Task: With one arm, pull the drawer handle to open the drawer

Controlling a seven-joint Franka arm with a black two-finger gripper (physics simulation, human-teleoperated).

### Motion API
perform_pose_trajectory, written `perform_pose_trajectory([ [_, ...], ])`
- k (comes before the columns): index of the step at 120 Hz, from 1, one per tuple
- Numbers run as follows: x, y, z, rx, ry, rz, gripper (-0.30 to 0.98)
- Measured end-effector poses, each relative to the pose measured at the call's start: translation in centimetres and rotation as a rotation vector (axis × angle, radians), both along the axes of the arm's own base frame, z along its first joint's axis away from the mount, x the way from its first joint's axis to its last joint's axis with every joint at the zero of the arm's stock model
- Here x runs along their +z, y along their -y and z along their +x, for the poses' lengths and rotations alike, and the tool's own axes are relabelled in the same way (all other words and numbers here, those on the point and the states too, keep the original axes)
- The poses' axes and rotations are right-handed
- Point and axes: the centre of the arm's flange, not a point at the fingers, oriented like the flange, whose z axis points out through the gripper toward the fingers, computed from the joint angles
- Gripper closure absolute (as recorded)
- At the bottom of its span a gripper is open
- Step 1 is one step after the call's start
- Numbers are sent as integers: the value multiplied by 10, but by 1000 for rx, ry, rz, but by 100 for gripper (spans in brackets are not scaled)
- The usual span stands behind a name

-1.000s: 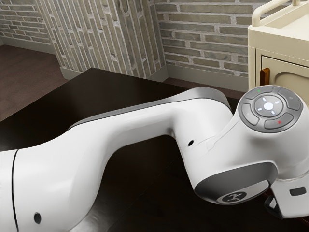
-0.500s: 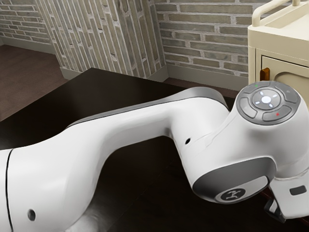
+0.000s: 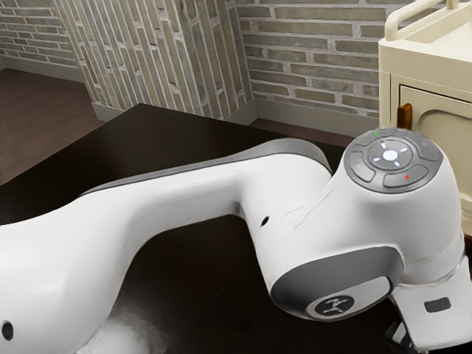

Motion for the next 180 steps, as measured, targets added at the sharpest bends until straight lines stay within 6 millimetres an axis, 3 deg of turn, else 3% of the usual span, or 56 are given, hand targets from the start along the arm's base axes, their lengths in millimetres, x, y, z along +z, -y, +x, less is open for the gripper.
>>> perform_pose_trajectory([
  [89,12,-27,-63,-41,26,-47,26],
  [180,11,-30,-122,-81,64,-79,20],
])
